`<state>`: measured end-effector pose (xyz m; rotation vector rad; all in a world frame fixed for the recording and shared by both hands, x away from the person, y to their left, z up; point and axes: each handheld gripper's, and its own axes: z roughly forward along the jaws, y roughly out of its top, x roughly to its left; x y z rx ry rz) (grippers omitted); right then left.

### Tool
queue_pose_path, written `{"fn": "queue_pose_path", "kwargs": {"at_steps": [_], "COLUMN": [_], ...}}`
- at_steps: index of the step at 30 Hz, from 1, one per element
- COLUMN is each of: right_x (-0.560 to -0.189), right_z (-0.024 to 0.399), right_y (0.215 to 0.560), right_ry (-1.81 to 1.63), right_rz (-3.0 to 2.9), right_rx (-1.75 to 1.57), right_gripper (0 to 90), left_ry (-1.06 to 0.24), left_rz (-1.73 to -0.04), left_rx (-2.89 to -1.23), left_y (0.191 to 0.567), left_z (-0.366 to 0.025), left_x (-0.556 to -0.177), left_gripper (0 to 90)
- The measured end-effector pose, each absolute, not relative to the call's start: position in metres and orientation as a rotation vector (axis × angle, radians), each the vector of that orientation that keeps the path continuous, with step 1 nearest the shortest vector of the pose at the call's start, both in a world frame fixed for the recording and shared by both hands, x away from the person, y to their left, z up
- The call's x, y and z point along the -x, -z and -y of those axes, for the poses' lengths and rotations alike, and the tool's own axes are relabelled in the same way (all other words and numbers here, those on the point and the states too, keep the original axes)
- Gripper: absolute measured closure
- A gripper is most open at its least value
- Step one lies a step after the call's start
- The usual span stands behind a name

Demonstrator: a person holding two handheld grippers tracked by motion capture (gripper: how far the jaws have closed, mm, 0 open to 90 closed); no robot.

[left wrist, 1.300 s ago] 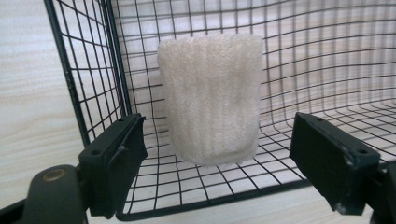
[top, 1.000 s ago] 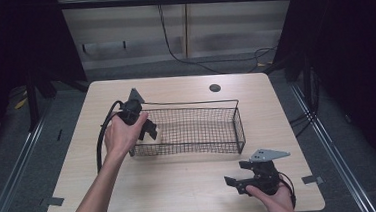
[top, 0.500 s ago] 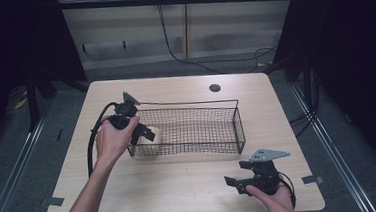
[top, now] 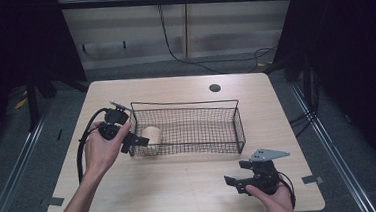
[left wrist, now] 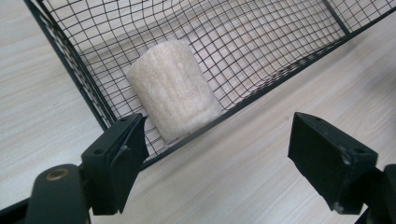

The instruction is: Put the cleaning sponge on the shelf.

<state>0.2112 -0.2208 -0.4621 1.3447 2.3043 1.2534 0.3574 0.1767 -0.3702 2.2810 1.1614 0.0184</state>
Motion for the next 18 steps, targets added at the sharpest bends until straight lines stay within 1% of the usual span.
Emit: {"fn": "queue_pose_path", "kwargs": {"at_steps": [2,5,18], "right_x": [-0.211,-0.211,-0.21], "right_z": [0.221,0.222,0.223], "right_y": [0.462,0.462,0.461], "right_ry": [-1.253,-1.255,-1.256], "right_rz": [-2.3,-2.293,-2.279], "right_rx": [-1.349,-1.35,-1.344], "right_gripper": [18.3,18.3,18.3], "left_ry": [-0.025,-0.015,-0.061], "left_rz": [-1.172,-1.135,-1.032], "left_rx": [-2.286,-2.271,-2.195], "left_y": [0.371,0.373,0.378], "left_z": [-0.18,-0.188,-0.215], "left_x": [-0.353,-0.346,-0.312], "left_gripper": [19.3,19.9,19.9]}}
